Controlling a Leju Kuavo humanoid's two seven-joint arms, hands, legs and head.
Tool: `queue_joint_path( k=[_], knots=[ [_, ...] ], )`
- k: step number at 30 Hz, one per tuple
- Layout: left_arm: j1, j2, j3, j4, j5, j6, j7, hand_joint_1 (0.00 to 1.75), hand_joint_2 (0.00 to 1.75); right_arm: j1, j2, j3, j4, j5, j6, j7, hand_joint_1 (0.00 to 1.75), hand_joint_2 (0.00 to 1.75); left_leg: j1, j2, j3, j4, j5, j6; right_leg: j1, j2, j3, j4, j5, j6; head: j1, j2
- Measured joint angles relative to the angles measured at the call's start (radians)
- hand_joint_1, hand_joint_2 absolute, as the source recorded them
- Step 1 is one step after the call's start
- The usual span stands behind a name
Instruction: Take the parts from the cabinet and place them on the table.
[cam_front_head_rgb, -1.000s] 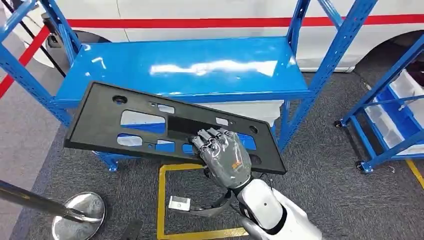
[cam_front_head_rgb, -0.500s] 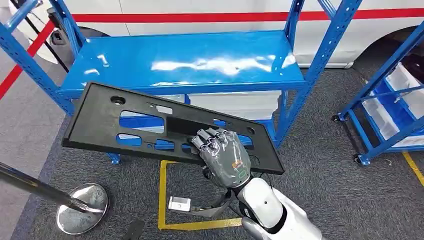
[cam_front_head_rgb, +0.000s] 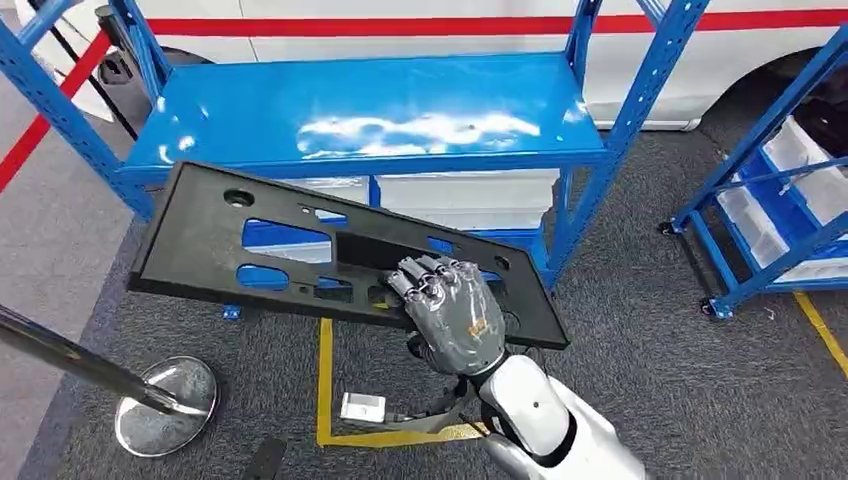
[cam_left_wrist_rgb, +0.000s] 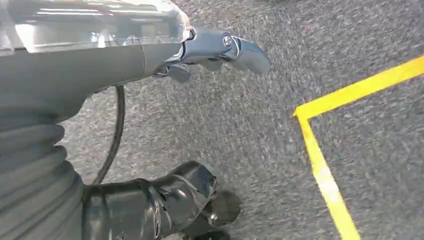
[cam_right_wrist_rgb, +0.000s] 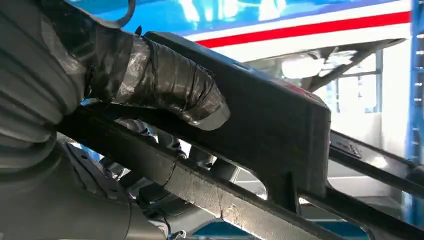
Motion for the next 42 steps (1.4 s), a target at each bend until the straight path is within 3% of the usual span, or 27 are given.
queue_joint_path(
  k=[2,3,5,7,8,9,11,12,13,16,17,19,21,23,24,26,27,28,31,32,33,35,37,38,39,40,42],
  knots=[
    [-0.001,0.000,0.000,0.000,0.000,-0.001,0.000,0.00,1.75,0.000,0.000,-0.004,0.000,-0.002,-0.002,0.001,1.75,1.75,0.000,0.001,-0.004,0.002,-0.004,-0.011,-0.009,0.002,0.002,-0.013,0.011,-0.017,0.000,0.000],
    [0.000,0.000,0.000,0.000,0.000,-0.001,0.000,0.00,1.75,0.000,0.000,-0.005,-0.001,-0.002,-0.002,0.001,1.75,1.75,0.004,-0.004,-0.011,0.021,-0.026,-0.016,-0.009,0.003,0.002,-0.018,0.016,-0.024,0.000,0.000],
    [-0.001,0.000,0.000,0.000,0.000,-0.002,0.000,0.00,1.75,0.000,0.001,-0.007,-0.001,-0.003,-0.004,0.001,1.75,1.75,0.007,-0.005,-0.067,0.155,-0.108,-0.024,-0.010,0.004,-0.005,-0.018,0.020,-0.032,0.000,0.000],
    [0.002,0.000,0.000,0.000,0.000,-0.002,0.001,0.00,1.75,0.006,0.001,-0.008,0.000,-0.003,-0.005,0.001,1.75,1.75,0.008,-0.005,-0.123,0.288,-0.157,-0.031,-0.009,0.007,-0.011,-0.017,0.023,-0.034,0.000,0.000],
    [0.003,0.000,0.000,0.000,0.000,-0.002,0.001,0.00,1.75,0.010,0.001,-0.008,0.000,-0.005,-0.005,0.001,1.75,1.75,0.009,-0.005,-0.125,0.299,-0.148,-0.033,-0.010,0.010,-0.012,-0.015,0.024,-0.033,0.000,0.000],
    [0.003,0.000,0.000,0.000,0.000,-0.002,0.001,0.00,1.75,0.015,0.001,-0.010,0.000,-0.007,-0.008,0.001,1.75,1.75,0.010,-0.005,-0.105,0.263,-0.119,-0.033,-0.010,0.014,-0.013,-0.013,0.024,-0.032,0.000,0.000],
    [0.002,0.000,0.000,0.000,0.000,-0.003,-0.001,0.00,1.75,0.020,0.001,-0.017,-0.002,-0.011,-0.022,0.001,1.75,1.75,0.014,-0.010,-0.015,0.091,-0.031,-0.029,-0.011,0.024,-0.013,-0.008,0.024,-0.030,0.000,0.000],
    [0.002,0.000,0.000,0.000,0.000,-0.005,-0.004,0.00,1.75,0.024,0.001,-0.022,-0.006,-0.011,-0.031,0.001,1.75,1.75,0.017,-0.033,0.016,0.020,-0.018,-0.027,-0.011,0.027,-0.015,-0.007,0.024,-0.026,0.000,0.000],
    [0.001,0.000,0.000,0.000,0.000,-0.008,-0.004,0.00,1.75,0.026,0.001,-0.027,-0.010,-0.011,-0.039,0.001,1.75,1.75,0.012,-0.041,0.026,0.001,-0.026,-0.024,-0.004,0.033,-0.022,-0.002,0.026,-0.018,0.000,0.000],
    [0.000,0.000,-0.002,0.000,-0.004,-0.009,-0.005,0.00,1.75,0.044,0.000,-0.038,-0.018,-0.006,-0.054,0.001,1.75,1.75,0.006,-0.033,0.020,0.000,-0.020,-0.009,-0.011,0.045,-0.029,-0.013,0.043,0.005,0.000,0.000],
    [-0.001,-0.002,-0.002,0.000,-0.004,-0.009,-0.005,0.00,1.75,0.054,-0.001,-0.042,-0.022,-0.005,-0.056,0.001,1.75,1.75,0.012,-0.028,0.022,-0.013,-0.012,0.002,-0.006,0.048,-0.029,-0.014,0.046,0.011,0.000,0.000],
    [0.000,-0.004,-0.002,0.000,-0.003,-0.009,-0.005,0.00,1.75,0.064,-0.003,-0.052,-0.025,-0.004,-0.062,0.000,1.75,1.75,0.014,-0.014,0.024,-0.022,-0.002,0.019,-0.010,0.023,-0.051,0.037,-0.004,0.015,0.001,0.000],
    [0.001,-0.003,-0.002,0.000,-0.002,-0.010,-0.005,0.00,1.75,0.068,-0.004,-0.055,-0.026,-0.003,-0.068,-0.001,1.75,1.75,0.011,-0.001,0.020,-0.021,-0.001,0.022,-0.011,0.019,-0.118,0.190,-0.083,0.020,0.001,0.000],
    [0.001,-0.002,-0.001,0.000,0.002,-0.010,-0.003,0.00,1.75,0.079,-0.005,-0.057,-0.025,-0.003,-0.071,-0.003,1.75,1.75,0.009,0.010,0.016,-0.019,0.000,0.022,-0.011,0.018,-0.159,0.289,-0.110,0.023,0.001,0.000],
    [0.001,-0.001,-0.001,0.000,0.005,-0.010,0.000,0.00,1.75,0.082,-0.006,-0.058,-0.025,-0.006,-0.073,-0.005,1.75,1.75,0.009,0.016,0.015,-0.016,-0.001,0.023,-0.011,0.017,-0.151,0.277,-0.092,0.023,0.001,0.000],
    [0.000,0.000,0.000,0.000,0.014,-0.007,0.008,0.00,1.75,0.082,-0.007,-0.061,-0.026,-0.017,-0.078,-0.017,1.75,1.75,0.007,0.027,0.017,-0.011,-0.006,0.021,-0.010,0.003,-0.064,0.116,-0.005,0.014,0.001,0.000],
    [0.000,0.002,0.000,0.000,0.025,0.000,0.018,0.00,1.75,0.080,-0.007,-0.064,-0.026,-0.029,-0.080,-0.027,1.75,1.75,0.006,0.032,0.019,-0.009,-0.009,0.019,-0.008,-0.015,-0.017,0.028,0.029,0.007,0.001,0.000],
    [0.000,0.005,0.003,0.000,0.036,0.006,0.025,0.00,1.75,0.076,-0.007,-0.066,-0.025,-0.041,-0.081,-0.036,1.75,1.75,0.003,0.036,0.017,-0.008,-0.011,0.016,0.003,-0.048,-0.002,0.001,0.009,0.001,0.000,0.000],
    [0.003,0.014,0.016,0.000,0.060,0.007,0.015,0.00,1.75,0.072,-0.007,-0.069,-0.026,-0.055,-0.085,-0.039,1.75,1.75,-0.003,0.055,0.015,-0.008,-0.010,0.004,0.011,-0.032,-0.011,-0.010,0.015,-0.008,0.000,0.000],
    [0.000,0.014,0.022,0.000,0.066,0.010,0.014,0.00,1.75,0.076,-0.007,-0.074,-0.026,-0.054,-0.088,-0.033,1.75,1.75,-0.006,0.062,0.017,-0.009,-0.010,-0.002,0.005,-0.026,-0.010,-0.016,0.019,-0.014,0.000,0.000],
    [-0.003,0.016,0.026,0.000,0.072,0.011,0.014,0.00,1.75,0.080,-0.007,-0.078,-0.026,-0.053,-0.090,-0.033,1.75,1.75,-0.002,0.051,0.011,-0.001,-0.025,-0.008,-0.003,-0.022,-0.005,-0.024,0.024,-0.021,0.000,0.000],
    [-0.004,0.018,0.030,0.000,0.074,0.014,0.014,0.00,1.75,0.080,-0.006,-0.081,-0.028,-0.053,-0.095,-0.034,1.75,1.75,0.001,0.007,-0.025,0.092,-0.090,-0.016,-0.004,-0.010,-0.009,-0.026,0.029,-0.032,-0.001,0.000],
    [-0.003,0.021,0.034,0.000,0.074,0.015,0.015,0.00,1.75,0.085,-0.005,-0.081,-0.028,-0.053,-0.095,-0.034,1.75,1.75,0.004,-0.004,-0.096,0.255,-0.160,-0.023,-0.003,0.008,-0.012,-0.025,0.031,-0.034,0.000,0.000],
    [-0.002,0.022,0.035,0.000,0.075,0.015,0.016,0.00,1.75,0.089,-0.006,-0.081,-0.028,-0.053,-0.095,-0.034,1.75,1.75,0.004,-0.004,-0.117,0.302,-0.167,-0.024,-0.004,0.017,-0.013,-0.024,0.031,-0.034,0.000,0.000],
    [-0.002,0.022,0.035,0.000,0.075,0.015,0.016,0.00,1.75,0.092,-0.006,-0.081,-0.028,-0.053,-0.095,-0.034,1.75,1.75,0.007,-0.004,-0.113,0.295,-0.149,-0.025,-0.004,0.027,-0.013,-0.022,0.031,-0.034,0.000,0.000],
    [-0.003,0.022,0.036,0.000,0.074,0.015,0.016,0.00,1.75,0.093,-0.005,-0.081,-0.028,-0.053,-0.095,-0.034,1.75,1.75,0.009,-0.005,-0.089,0.245,-0.111,-0.026,-0.005,0.037,-0.013,-0.019,0.031,-0.034,0.000,0.000],
    [-0.004,0.023,0.038,0.000,0.075,0.015,0.016,0.00,1.75,0.092,-0.005,-0.082,-0.028,-0.053,-0.095,-0.034,1.75,1.75,0.014,-0.019,-0.003,0.066,-0.018,-0.026,-0.008,0.057,-0.012,-0.010,0.029,-0.031,0.000,0.000]
  ],
)
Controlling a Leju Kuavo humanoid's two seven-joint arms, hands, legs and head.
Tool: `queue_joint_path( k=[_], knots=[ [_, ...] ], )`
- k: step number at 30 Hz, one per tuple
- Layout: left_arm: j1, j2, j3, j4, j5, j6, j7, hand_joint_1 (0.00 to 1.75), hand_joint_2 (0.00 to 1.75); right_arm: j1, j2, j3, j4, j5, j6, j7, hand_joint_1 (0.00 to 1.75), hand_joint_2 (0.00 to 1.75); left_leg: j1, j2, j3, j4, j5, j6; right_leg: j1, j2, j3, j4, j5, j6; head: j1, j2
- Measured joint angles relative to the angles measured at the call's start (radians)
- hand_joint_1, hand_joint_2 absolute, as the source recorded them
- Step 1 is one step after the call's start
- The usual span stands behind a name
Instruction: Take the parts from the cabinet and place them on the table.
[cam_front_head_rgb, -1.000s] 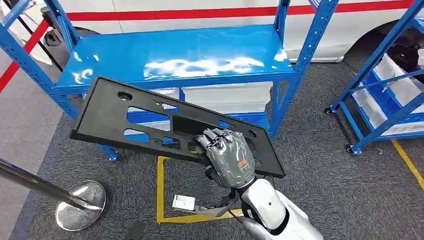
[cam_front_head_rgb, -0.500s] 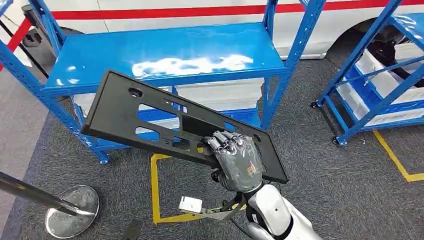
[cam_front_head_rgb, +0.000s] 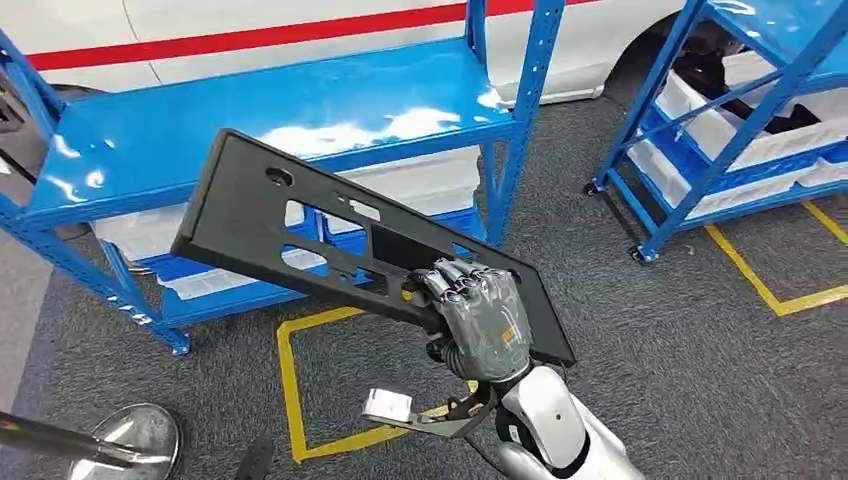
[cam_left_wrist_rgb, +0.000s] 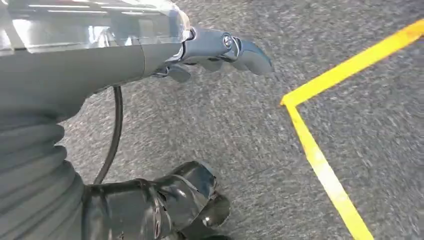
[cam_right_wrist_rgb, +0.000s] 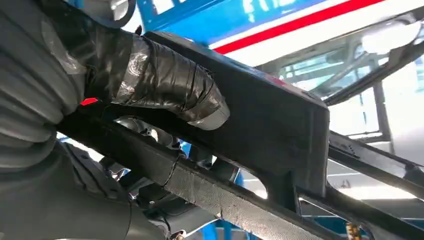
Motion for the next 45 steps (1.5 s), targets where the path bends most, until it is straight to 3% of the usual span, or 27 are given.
queue_joint_path(
  k=[2,6,8,10,12,13,15,16,17,20,21,23,24,26,27,28,30,31,32,36,37,38,39,41,42,44,45],
  knots=[
    [-0.001,0.001,0.004,0.000,0.000,0.000,0.000,0.00,1.75,-0.002,0.000,-0.002,0.000,0.000,0.000,0.000,1.75,1.75,0.001,-0.060,0.025,-0.067,-0.010,0.004,0.001,0.017,-0.012,0.008,0.001,0.016,0.000,0.000],
    [0.001,0.001,0.011,0.000,0.008,0.006,-0.002,0.00,1.75,0.002,0.002,-0.005,-0.003,0.000,-0.002,0.000,1.75,1.75,0.005,-0.028,0.022,-0.074,0.005,0.028,-0.002,0.038,-0.030,0.003,0.014,0.042,0.000,0.000],
    [-0.001,0.001,0.014,0.000,0.017,0.013,-0.007,0.00,1.75,0.008,0.002,-0.014,-0.005,0.000,-0.009,0.001,1.75,1.75,0.003,-0.012,0.021,-0.077,0.009,0.040,-0.001,-0.023,-0.057,0.074,-0.041,0.049,0.002,0.000],
    [0.003,0.001,0.016,0.000,0.019,0.015,-0.013,0.00,1.75,0.021,0.001,-0.023,-0.005,0.000,-0.028,0.003,1.75,1.75,-0.001,0.007,0.019,-0.076,0.009,0.043,-0.003,-0.038,-0.122,0.226,-0.116,0.055,0.001,0.000],
    [0.006,0.001,0.021,0.000,0.029,0.022,-0.013,0.00,1.75,0.043,0.000,-0.033,-0.005,0.001,-0.044,0.003,1.75,1.75,-0.002,0.027,0.019,-0.076,0.008,0.044,-0.003,-0.039,-0.146,0.288,-0.121,0.056,0.002,0.000],
    [0.005,0.001,0.025,0.000,0.033,0.022,-0.014,0.00,1.75,0.052,-0.001,-0.040,-0.005,0.000,-0.049,0.003,1.75,1.75,-0.002,0.037,0.019,-0.075,0.007,0.044,-0.003,-0.040,-0.124,0.249,-0.093,0.054,0.002,0.000],
    [0.004,0.000,0.030,0.000,0.037,0.024,-0.024,0.00,1.75,0.067,-0.002,-0.055,-0.010,0.005,-0.062,0.003,1.75,1.75,-0.004,0.052,0.022,-0.075,0.003,0.042,0.000,-0.062,-0.034,0.084,-0.015,0.044,0.002,0.000],
    [0.004,-0.001,0.031,0.000,0.037,0.028,-0.028,0.00,1.75,0.073,-0.002,-0.064,-0.017,0.011,-0.071,0.003,1.75,1.75,-0.004,0.058,0.025,-0.074,0.001,0.039,0.007,-0.096,0.000,0.010,-0.011,0.037,0.002,0.000],
    [0.004,-0.002,0.033,0.000,0.037,0.031,-0.031,0.00,1.75,0.077,-0.002,-0.072,-0.021,0.015,-0.077,0.003,1.75,1.75,-0.012,0.066,0.023,-0.073,-0.001,0.035,0.019,-0.129,0.008,0.002,-0.021,0.030,0.002,0.000],
    [0.006,-0.008,0.038,0.000,0.037,0.037,-0.035,0.00,1.75,0.110,-0.003,-0.098,-0.039,0.023,-0.094,0.003,1.75,1.75,-0.015,0.090,0.029,-0.077,-0.002,0.023,0.024,-0.098,0.000,-0.001,-0.015,0.019,0.001,0.000],
    [0.005,-0.010,0.038,0.000,0.037,0.037,-0.037,0.00,1.75,0.122,-0.004,-0.104,-0.043,0.026,-0.095,0.003,1.75,1.75,-0.016,0.097,0.030,-0.076,-0.007,0.017,0.016,-0.087,0.004,-0.011,-0.010,0.010,0.002,0.000],
    [0.005,-0.010,0.038,0.000,0.037,0.038,-0.039,0.00,1.75,0.138,-0.005,-0.116,-0.050,0.028,-0.098,0.003,1.75,1.75,-0.009,0.042,0.007,-0.019,-0.058,0.009,0.010,-0.073,0.006,-0.017,-0.004,-0.003,0.001,0.000],
    [0.007,-0.010,0.038,0.000,0.037,0.037,-0.038,0.00,1.75,0.141,-0.005,-0.119,-0.053,0.028,-0.100,0.003,1.75,1.75,-0.009,0.026,-0.024,0.054,-0.098,0.007,0.011,-0.064,0.005,-0.017,-0.003,-0.009,0.000,0.000],
    [0.013,-0.011,0.038,0.000,0.037,0.037,-0.038,0.00,1.75,0.153,-0.005,-0.125,-0.054,0.029,-0.106,0.003,1.75,1.75,-0.008,0.016,-0.093,0.203,-0.155,0.003,0.012,-0.042,0.003,-0.016,-0.002,-0.010,0.000,0.000],
    [0.015,-0.011,0.038,0.000,0.037,0.037,-0.038,0.00,1.75,0.163,-0.005,-0.127,-0.054,0.029,-0.106,0.003,1.75,1.75,-0.008,0.015,-0.108,0.231,-0.151,0.003,0.012,-0.030,0.003,-0.014,-0.002,-0.010,0.000,0.000],
    [0.016,-0.011,0.038,0.000,0.037,0.037,-0.037,0.00,1.75,0.174,-0.005,-0.130,-0.055,0.029,-0.107,0.002,1.75,1.75,-0.008,0.015,-0.098,0.207,-0.122,0.003,0.011,-0.020,0.003,-0.012,-0.002,-0.010,0.000,0.000],
    [0.015,-0.011,0.038,0.000,0.038,0.037,-0.037,0.00,1.75,0.189,-0.005,-0.137,-0.055,0.027,-0.108,-0.001,1.75,1.75,-0.007,0.008,-0.027,0.053,-0.030,0.008,0.011,0.004,0.003,-0.006,-0.003,-0.008,0.000,0.000],
    [0.015,-0.011,0.038,0.000,0.041,0.037,-0.036,0.00,1.75,0.192,-0.005,-0.142,-0.056,0.022,-0.111,-0.005,1.75,1.75,-0.006,-0.020,0.013,-0.036,0.006,0.013,0.010,0.014,0.001,-0.002,-0.004,-0.006,0.000,0.000],
    [0.014,-0.008,0.041,0.000,0.048,0.037,-0.033,0.00,1.75,0.195,-0.005,-0.145,-0.059,0.013,-0.119,-0.013,1.75,1.75,-0.005,-0.063,0.021,-0.060,-0.010,0.016,0.014,0.022,-0.006,0.004,-0.003,0.000,0.001,0.000],
    [0.011,-0.009,0.047,0.000,0.055,0.038,-0.032,0.00,1.75,0.215,-0.004,-0.152,-0.071,-0.002,-0.139,-0.029,1.75,1.75,-0.006,-0.034,0.027,-0.079,0.002,0.030,0.009,0.058,-0.018,-0.005,0.013,0.027,0.001,0.000],
    [0.010,-0.011,0.047,0.000,0.054,0.039,-0.034,0.00,1.75,0.223,-0.005,-0.156,-0.073,-0.003,-0.143,-0.031,1.75,1.75,0.002,-0.020,0.030,-0.089,0.009,0.038,0.006,0.037,-0.020,0.004,0.003,0.028,0.000,0.000],
    [0.008,-0.011,0.047,0.000,0.053,0.041,-0.036,0.00,1.75,0.228,-0.005,-0.160,-0.077,-0.003,-0.146,-0.032,1.75,1.75,0.000,-0.015,0.032,-0.093,0.012,0.044,0.010,-0.007,-0.033,0.034,-0.024,0.033,0.005,0.000],
    [0.010,-0.013,0.048,0.000,0.052,0.044,-0.038,0.00,1.75,0.230,-0.005,-0.165,-0.081,-0.003,-0.152,-0.035,1.75,1.75,-0.001,-0.001,0.030,-0.093,0.012,0.046,0.007,-0.027,-0.065,0.103,-0.068,0.037,0.005,0.000],
    [0.015,-0.013,0.048,0.000,0.052,0.049,-0.039,0.00,1.75,0.253,-0.005,-0.174,-0.089,-0.003,-0.167,-0.040,1.75,1.75,-0.003,0.022,0.029,-0.091,0.011,0.047,0.002,-0.038,-0.127,0.244,-0.130,0.045,0.005,0.000],
    [0.016,-0.013,0.049,0.000,0.052,0.050,-0.039,0.00,1.75,0.263,-0.005,-0.178,-0.089,-0.003,-0.172,-0.041,1.75,1.75,-0.003,0.033,0.029,-0.091,0.011,0.048,-0.001,-0.038,-0.142,0.281,-0.136,0.047,0.005,0.000],
    [0.015,-0.015,0.049,0.000,0.052,0.050,-0.039,0.00,1.75,0.277,-0.005,-0.185,-0.090,-0.003,-0.175,-0.042,1.75,1.75,-0.003,0.055,0.029,-0.089,0.008,0.046,-0.005,-0.046,-0.105,0.216,-0.085,0.050,0.005,0.000],
    [0.014,-0.016,0.049,0.000,0.052,0.050,-0.039,0.00,1.75,0.281,-0.005,-0.188,-0.095,-0.003,-0.175,-0.043,1.75,1.75,-0.003,0.066,0.031,-0.087,0.004,0.043,-0.006,-0.059,-0.052,0.120,-0.040,0.049,0.005,0.000]
  ],
)
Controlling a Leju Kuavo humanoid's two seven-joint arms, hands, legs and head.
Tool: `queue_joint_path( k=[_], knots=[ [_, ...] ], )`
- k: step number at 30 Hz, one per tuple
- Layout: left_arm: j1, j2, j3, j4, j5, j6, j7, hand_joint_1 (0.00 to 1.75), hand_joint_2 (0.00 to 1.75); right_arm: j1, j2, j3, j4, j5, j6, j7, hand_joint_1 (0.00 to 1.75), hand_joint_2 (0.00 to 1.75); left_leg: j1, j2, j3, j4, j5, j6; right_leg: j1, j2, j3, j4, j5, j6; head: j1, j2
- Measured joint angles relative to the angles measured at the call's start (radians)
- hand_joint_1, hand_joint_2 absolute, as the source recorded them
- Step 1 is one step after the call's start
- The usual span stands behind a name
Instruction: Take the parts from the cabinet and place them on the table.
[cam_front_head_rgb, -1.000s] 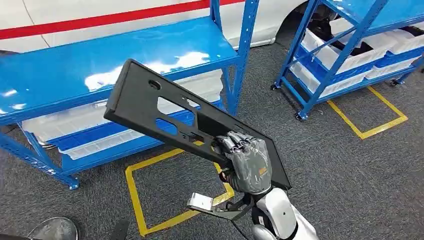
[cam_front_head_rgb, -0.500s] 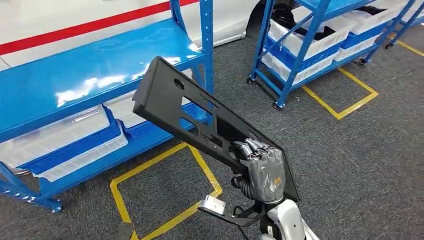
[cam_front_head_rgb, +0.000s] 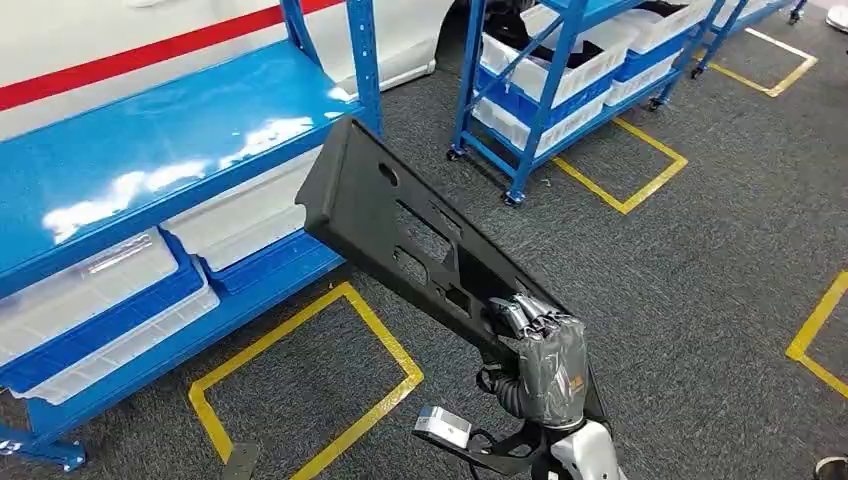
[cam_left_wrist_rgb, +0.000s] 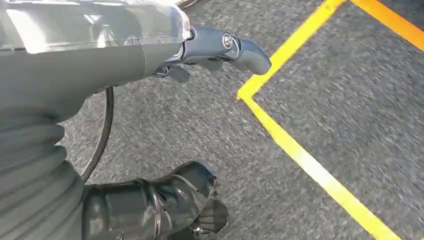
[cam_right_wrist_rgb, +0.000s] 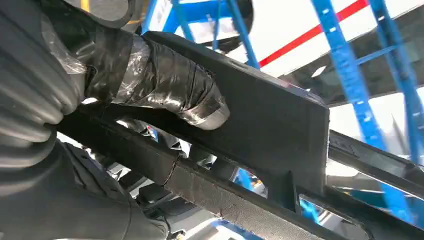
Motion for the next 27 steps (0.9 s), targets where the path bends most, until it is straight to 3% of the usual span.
queue_joint_path(
  k=[1,2,3,6,7,8,9,11,12,13,14,15,16,17,18,21,22,23,24,26,27],
  knots=[
    [-0.001,-0.001,0.000,0.000,0.000,0.000,0.000,0.00,1.75,0.001,0.000,-0.003,-0.004,0.000,0.000,-0.001,1.75,1.75,0.000,0.008,0.001,0.004,-0.004,-0.005,0.000,-0.026,0.050,-0.086,0.032,-0.002,0.000,0.000],
    [-0.001,-0.002,0.000,0.000,0.000,0.000,0.000,0.00,1.75,0.000,0.000,-0.006,-0.006,0.000,-0.002,-0.003,1.75,1.75,-0.006,0.016,0.000,0.005,-0.008,-0.011,0.014,-0.063,0.062,-0.117,0.010,-0.008,0.000,0.000],
    [-0.002,-0.002,0.001,0.000,0.002,0.000,0.000,0.00,1.75,0.004,0.001,-0.007,-0.008,0.000,-0.002,-0.003,1.75,1.75,-0.010,0.023,0.001,0.011,-0.011,-0.017,0.015,-0.047,0.058,-0.124,0.020,-0.017,-0.002,0.000],
    [-0.004,-0.002,0.003,0.000,0.010,0.002,0.004,0.00,1.75,0.011,0.001,-0.014,-0.011,-0.004,-0.005,-0.015,1.75,1.75,-0.009,0.047,0.008,0.004,-0.012,-0.031,0.020,-0.019,0.053,-0.123,0.021,-0.030,-0.001,0.000],
    [-0.006,-0.002,0.003,0.000,0.014,0.002,0.004,0.00,1.75,0.014,0.001,-0.014,-0.011,-0.005,-0.006,-0.018,1.75,1.75,-0.003,0.036,0.004,0.010,-0.024,-0.038,0.009,-0.009,0.060,-0.133,0.027,-0.040,-0.002,0.000],
    [-0.007,-0.002,0.004,0.000,0.016,0.002,0.002,0.00,1.75,0.016,0.002,-0.016,-0.011,-0.006,-0.008,-0.020,1.75,1.75,-0.003,-0.003,-0.005,0.038,-0.049,-0.039,0.010,-0.002,0.060,-0.135,0.029,-0.046,-0.001,0.000],
    [-0.007,-0.002,0.005,0.000,0.016,0.002,0.001,0.00,1.75,0.016,0.003,-0.018,-0.012,-0.006,-0.010,-0.020,1.75,1.75,-0.001,-0.029,-0.030,0.098,-0.087,-0.040,0.010,0.003,0.058,-0.135,0.031,-0.053,-0.002,0.000],
    [-0.004,-0.002,0.007,0.000,0.015,0.002,0.000,0.00,1.75,0.025,0.006,-0.022,-0.014,-0.005,-0.019,-0.021,1.75,1.75,-0.001,-0.050,-0.106,0.263,-0.161,-0.041,0.013,0.026,0.058,-0.135,0.031,-0.056,-0.001,0.000],
    [-0.001,-0.002,0.009,0.000,0.016,0.004,0.000,0.00,1.75,0.033,0.006,-0.025,-0.014,-0.003,-0.024,-0.021,1.75,1.75,-0.001,-0.051,-0.132,0.317,-0.171,-0.041,0.015,0.038,0.058,-0.134,0.031,-0.056,-0.002,0.000],
    [0.000,-0.002,0.010,0.000,0.017,0.005,0.000,0.00,1.75,0.039,0.006,-0.028,-0.014,-0.003,-0.024,-0.021,1.75,1.75,-0.002,-0.051,-0.135,0.319,-0.155,-0.038,0.016,0.051,0.058,-0.133,0.031,-0.056,-0.002,0.000],
    [0.000,-0.002,0.011,0.000,0.018,0.005,-0.002,0.00,1.75,0.045,0.006,-0.031,-0.014,-0.003,-0.024,-0.021,1.75,1.75,-0.002,-0.052,-0.116,0.273,-0.117,-0.035,0.017,0.065,0.059,-0.131,0.030,-0.056,-0.002,0.000],
    [0.000,-0.002,0.011,0.000,0.018,0.006,-0.002,0.00,1.75,0.050,0.006,-0.034,-0.017,-0.003,-0.024,-0.021,1.75,1.75,-0.002,-0.057,-0.082,0.196,-0.070,-0.031,0.017,0.079,0.059,-0.129,0.030,-0.056,-0.002,0.000],
    [-0.001,-0.002,0.011,0.000,0.018,0.006,-0.002,0.00,1.75,0.052,0.006,-0.036,-0.019,-0.003,-0.024,-0.021,1.75,1.75,-0.002,-0.077,-0.039,0.100,-0.021,-0.026,0.016,0.092,0.060,-0.126,0.030,-0.055,-0.002,0.000],
    [-0.001,-0.002,0.012,0.000,0.018,0.006,-0.002,0.00,1.75,0.054,0.007,-0.038,-0.021,-0.002,-0.025,-0.022,1.75,1.75,-0.001,-0.123,-0.014,0.036,-0.011,-0.019,0.012,0.104,0.057,-0.124,0.029,-0.054,-0.001,0.000],
    [0.000,-0.003,0.013,0.000,0.018,0.006,-0.005,0.00,1.75,0.055,0.008,-0.040,-0.023,0.001,-0.026,-0.021,1.75,1.75,0.002,-0.139,-0.005,0.016,-0.015,-0.021,0.019,0.115,0.050,-0.116,0.029,-0.048,-0.001,0.000],
    [-0.006,-0.005,0.014,0.000,0.016,0.007,-0.012,0.00,1.75,0.083,0.010,-0.056,-0.032,0.018,-0.031,-0.017,1.75,1.75,-0.008,-0.118,-0.003,0.016,-0.013,-0.017,0.006,0.141,0.043,-0.126,0.040,-0.028,-0.002,0.000],
    [-0.007,-0.011,0.014,0.000,0.016,0.011,-0.012,0.00,1.75,0.096,0.010,-0.064,-0.038,0.023,-0.033,-0.013,1.75,1.75,0.005,-0.107,0.002,-0.001,-0.004,-0.005,0.012,0.137,0.040,-0.123,0.037,-0.021,-0.002,0.000],
    [-0.009,-0.012,0.014,0.000,0.015,0.014,-0.014,0.00,1.75,0.109,0.010,-0.073,-0.044,0.027,-0.037,-0.013,1.75,1.75,0.002,-0.093,0.006,-0.008,0.000,0.000,0.016,0.076,0.035,-0.106,0.022,-0.019,0.000,0.000],
    [-0.008,-0.014,0.014,0.000,0.015,0.014,-0.014,0.00,1.75,0.112,0.010,-0.079,-0.048,0.031,-0.039,-0.013,1.75,1.75,0.001,-0.082,0.007,-0.009,0.001,0.007,0.016,0.041,0.013,-0.056,-0.014,-0.014,0.001,0.000],
    [-0.003,-0.017,0.014,0.000,0.015,0.014,-0.014,0.00,1.75,0.119,0.010,-0.085,-0.051,0.035,-0.039,-0.013,1.75,1.75,-0.003,-0.053,0.006,-0.007,-0.001,0.008,0.010,0.022,-0.059,0.096,-0.089,-0.006,0.000,0.000],
    [-0.002,-0.018,0.014,0.000,0.015,0.014,-0.014,0.00,1.75,0.126,0.010,-0.088,-0.052,0.036,-0.039,-0.013,1.75,1.75,-0.003,-0.039,0.006,-0.007,-0.002,0.008,0.006,0.020,-0.089,0.156,-0.106,-0.003,0.002,0.000]
  ],
)
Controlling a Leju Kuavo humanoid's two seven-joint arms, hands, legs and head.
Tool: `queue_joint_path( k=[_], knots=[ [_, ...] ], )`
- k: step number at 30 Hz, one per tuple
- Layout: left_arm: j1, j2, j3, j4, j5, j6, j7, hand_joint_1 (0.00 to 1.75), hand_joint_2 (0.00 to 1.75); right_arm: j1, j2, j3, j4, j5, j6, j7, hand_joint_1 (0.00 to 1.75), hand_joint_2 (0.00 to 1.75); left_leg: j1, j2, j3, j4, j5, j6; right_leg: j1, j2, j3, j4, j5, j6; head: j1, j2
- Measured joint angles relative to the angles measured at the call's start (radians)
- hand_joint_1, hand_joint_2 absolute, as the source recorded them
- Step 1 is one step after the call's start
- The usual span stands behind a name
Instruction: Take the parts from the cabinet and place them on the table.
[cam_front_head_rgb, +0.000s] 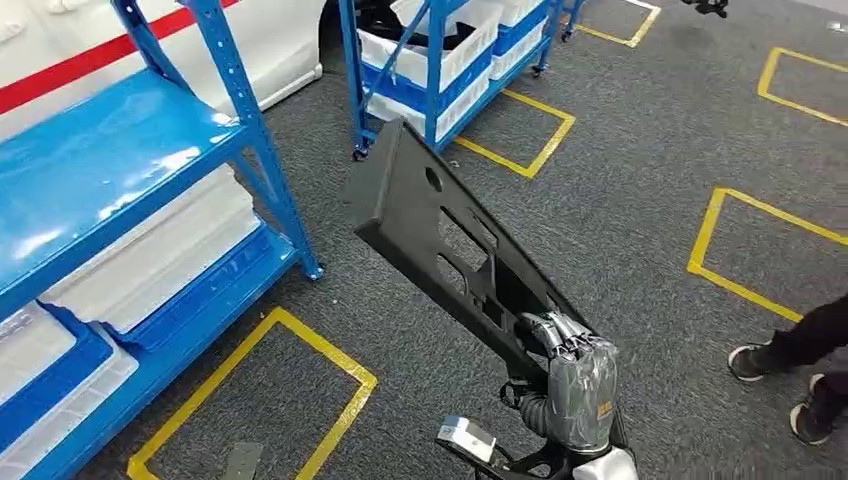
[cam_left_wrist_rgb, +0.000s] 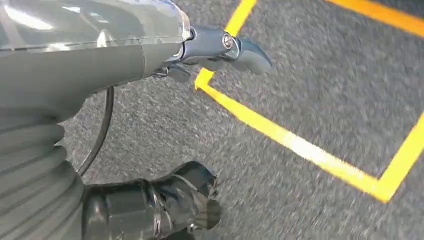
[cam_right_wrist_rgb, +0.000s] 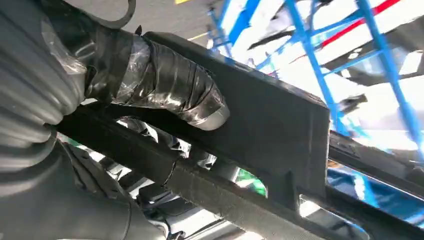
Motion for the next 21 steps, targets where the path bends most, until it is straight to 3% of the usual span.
queue_joint_path(
  k=[1,2,3,4,5,6,7,9,10,12,14,15,16,17,19,20,21],
  knots=[
    [0.000,0.000,0.000,0.000,0.000,0.000,0.000,0.00,1.75,0.008,0.000,-0.003,0.000,0.001,0.000,0.000,1.75,1.75,0.000,0.013,0.000,0.000,-0.001,-0.001,-0.003,-0.001,-0.007,0.014,0.006,0.003,-0.001,0.000],
    [-0.001,-0.001,0.000,0.000,0.000,0.001,0.000,0.00,1.75,0.016,0.000,-0.009,0.000,0.005,0.000,0.000,1.75,1.75,0.000,0.026,0.001,0.001,-0.004,-0.002,-0.005,-0.005,0.013,-0.023,0.037,0.004,0.000,0.000],
    [-0.002,-0.001,0.000,0.000,0.000,0.001,-0.001,0.00,1.75,0.024,0.000,-0.015,-0.006,0.010,0.000,0.000,1.75,1.75,0.000,0.036,0.003,0.002,-0.007,-0.004,-0.006,-0.011,0.052,-0.094,0.076,0.004,0.000,0.000],
    [-0.002,-0.002,0.000,0.000,0.000,0.002,-0.001,0.00,1.75,0.032,0.000,-0.022,-0.014,0.015,0.000,0.000,1.75,1.75,0.000,0.046,0.006,0.004,-0.011,-0.008,-0.006,-0.028,0.106,-0.191,0.118,0.003,-0.001,0.000],
    [-0.001,-0.004,0.000,0.000,0.001,0.002,-0.002,0.00,1.75,0.038,0.000,-0.029,-0.024,0.019,0.000,0.001,1.75,1.75,0.000,0.055,0.011,0.006,-0.016,-0.013,-0.004,-0.062,0.146,-0.272,0.129,0.000,0.000,0.000],
    [0.000,-0.004,0.000,0.000,0.003,0.003,-0.003,0.00,1.75,0.042,0.001,-0.034,-0.028,0.020,0.000,0.001,1.75,1.75,-0.010,0.062,0.011,0.009,-0.020,-0.020,0.012,-0.083,0.153,-0.281,0.120,-0.008,-0.001,0.000],
    [0.000,-0.004,0.000,0.000,0.003,0.005,-0.003,0.00,1.75,0.053,0.003,-0.040,-0.036,0.021,0.000,0.002,1.75,1.75,-0.009,0.067,0.012,0.008,-0.021,-0.022,0.012,-0.065,0.149,-0.281,0.122,-0.016,-0.001,0.000],
    [0.001,-0.006,0.000,0.000,0.004,0.006,-0.005,0.00,1.75,0.079,0.008,-0.058,-0.052,0.027,0.000,-0.003,1.75,1.75,-0.009,0.083,0.017,0.005,-0.023,-0.031,0.016,-0.050,0.146,-0.281,0.120,-0.022,-0.001,0.000],
    [0.001,-0.007,0.000,0.000,0.005,0.006,-0.006,0.00,1.75,0.092,0.012,-0.069,-0.061,0.030,0.000,-0.007,1.75,1.75,-0.007,0.089,0.020,0.006,-0.028,-0.037,0.010,-0.039,0.148,-0.289,0.124,-0.030,-0.001,0.000],
    [0.003,-0.006,0.000,0.000,0.006,0.008,-0.009,0.00,1.75,0.108,0.022,-0.084,-0.077,0.038,0.000,-0.011,1.75,1.75,0.000,0.011,-0.003,0.063,-0.074,-0.043,0.004,-0.023,0.153,-0.295,0.128,-0.044,-0.002,0.000],
    [0.009,-0.006,0.000,0.000,0.006,0.007,-0.009,0.00,1.75,0.119,0.032,-0.098,-0.087,0.039,0.000,-0.018,1.75,1.75,0.000,-0.011,-0.078,0.225,-0.156,-0.045,0.005,-0.002,0.153,-0.294,0.128,-0.051,-0.002,0.000],
    [0.013,-0.006,0.000,0.000,0.007,0.008,-0.009,0.00,1.75,0.126,0.034,-0.105,-0.091,0.039,-0.001,-0.019,1.75,1.75,0.000,-0.013,-0.118,0.305,-0.181,-0.046,0.008,0.012,0.153,-0.294,0.128,-0.051,-0.002,0.000],
    [0.016,-0.006,0.000,0.000,0.008,0.008,-0.009,0.00,1.75,0.132,0.036,-0.111,-0.092,0.039,-0.001,-0.019,1.75,1.75,0.000,-0.013,-0.136,0.336,-0.178,-0.045,0.008,0.026,0.153,-0.293,0.128,-0.051,-0.002,0.000],
    [0.017,-0.006,0.000,0.000,0.008,0.008,-0.009,0.00,1.75,0.137,0.037,-0.115,-0.092,0.040,-0.001,-0.019,1.75,1.75,0.000,-0.013,-0.130,0.314,-0.149,-0.043,0.008,0.040,0.154,-0.291,0.127,-0.051,-0.002,0.000],
    [0.016,-0.006,0.000,0.000,0.008,0.008,-0.010,0.00,1.75,0.144,0.042,-0.124,-0.098,0.040,-0.001,-0.019,1.75,1.75,0.001,-0.025,-0.065,0.161,-0.053,-0.037,0.007,0.070,0.156,-0.286,0.126,-0.049,-0.002,0.000],
    [0.016,-0.006,0.000,0.000,0.008,0.008,-0.010,0.00,1.75,0.145,0.044,-0.126,-0.101,0.040,-0.001,-0.019,1.75,1.75,0.001,-0.056,-0.028,0.076,-0.011,-0.034,0.006,0.082,0.155,-0.282,0.125,-0.047,-0.002,0.000],
    [0.019,-0.005,0.002,0.000,0.008,0.008,-0.010,0.00,1.75,0.145,0.045,-0.129,-0.101,0.040,-0.001,-0.019,1.75,1.75,0.004,-0.119,-0.016,0.039,-0.021,-0.030,0.009,0.093,0.147,-0.274,0.123,-0.041,-0.001,0.000]
  ],
)
